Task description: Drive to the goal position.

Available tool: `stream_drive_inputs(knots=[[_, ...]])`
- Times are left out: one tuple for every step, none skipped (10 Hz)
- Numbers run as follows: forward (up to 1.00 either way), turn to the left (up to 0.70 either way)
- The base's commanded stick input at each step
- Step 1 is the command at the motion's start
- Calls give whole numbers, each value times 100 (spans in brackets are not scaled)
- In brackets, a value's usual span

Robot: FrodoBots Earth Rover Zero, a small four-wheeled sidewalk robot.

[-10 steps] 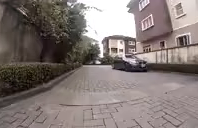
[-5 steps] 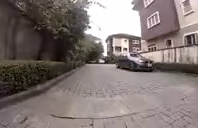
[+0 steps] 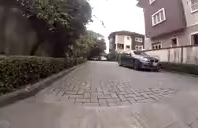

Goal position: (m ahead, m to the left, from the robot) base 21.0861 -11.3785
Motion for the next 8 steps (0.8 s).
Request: stream_drive_inputs(knots=[[70,0],[70,0],[70,0],[70,0],[70,0],[70,0],[70,0],[70,0]])
